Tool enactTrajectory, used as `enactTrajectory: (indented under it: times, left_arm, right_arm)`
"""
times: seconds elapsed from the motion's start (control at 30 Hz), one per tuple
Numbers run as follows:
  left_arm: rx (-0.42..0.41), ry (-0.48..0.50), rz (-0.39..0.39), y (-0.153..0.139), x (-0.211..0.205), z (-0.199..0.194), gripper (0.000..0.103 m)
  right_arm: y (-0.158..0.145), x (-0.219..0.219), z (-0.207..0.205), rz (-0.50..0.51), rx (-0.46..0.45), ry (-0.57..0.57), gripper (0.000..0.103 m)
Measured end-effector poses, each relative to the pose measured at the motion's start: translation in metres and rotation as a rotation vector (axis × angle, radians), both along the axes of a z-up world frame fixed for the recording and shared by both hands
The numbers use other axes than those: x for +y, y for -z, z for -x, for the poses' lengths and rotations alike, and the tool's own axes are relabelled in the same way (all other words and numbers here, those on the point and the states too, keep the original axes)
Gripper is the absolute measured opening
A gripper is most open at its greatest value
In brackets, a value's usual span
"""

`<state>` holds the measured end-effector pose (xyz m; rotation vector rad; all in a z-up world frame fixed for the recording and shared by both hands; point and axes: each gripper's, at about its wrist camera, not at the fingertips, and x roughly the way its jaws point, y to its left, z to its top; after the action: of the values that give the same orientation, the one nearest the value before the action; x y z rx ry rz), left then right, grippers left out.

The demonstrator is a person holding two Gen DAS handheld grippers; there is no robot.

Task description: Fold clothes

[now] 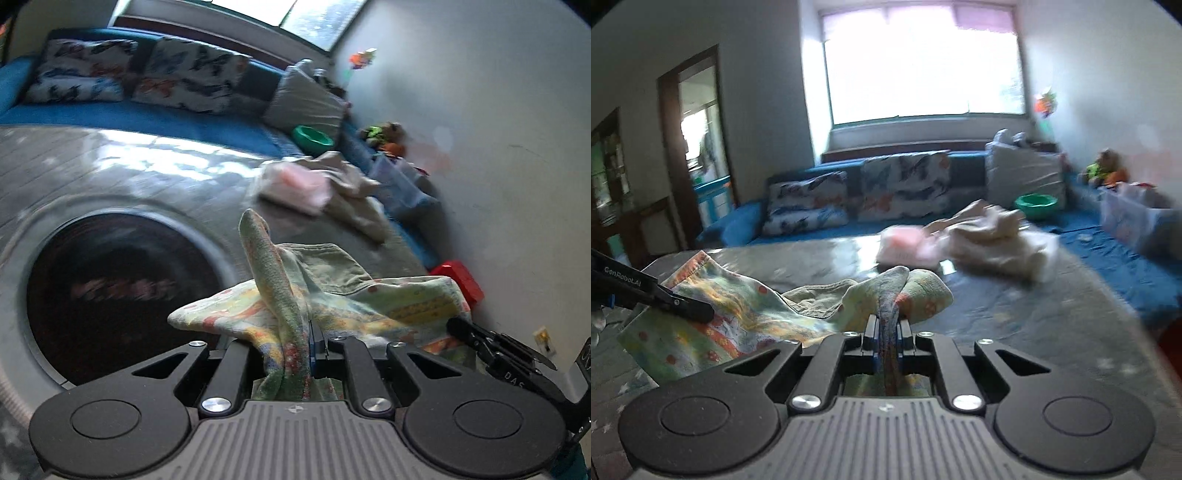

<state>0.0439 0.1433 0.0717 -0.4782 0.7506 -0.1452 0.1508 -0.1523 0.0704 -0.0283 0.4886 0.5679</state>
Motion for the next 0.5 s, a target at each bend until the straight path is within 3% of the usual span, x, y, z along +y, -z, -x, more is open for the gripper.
enactTrajectory:
  times: [0.13,0.23,0.5]
  left_arm:
    - [-0.027,0.077,-0.003,-0.005,-0.028,-0.018,0.012]
    - [-0.023,0.119,-0.025,0.003,-0.048,-0.029,0.013]
    - [0.118,0.133,-0.086,0.064,-0.056,-0.044,0.017]
  right_arm:
    - [-0.007,-0.028,0.002,0.007,-0.017,0.078,0.007]
    - [0.004,-0.043,0.001,0.020,0.014,0.122,0.008]
    - [0.064,-0.055,-0.008,0.104,0.178,0.177,0.009]
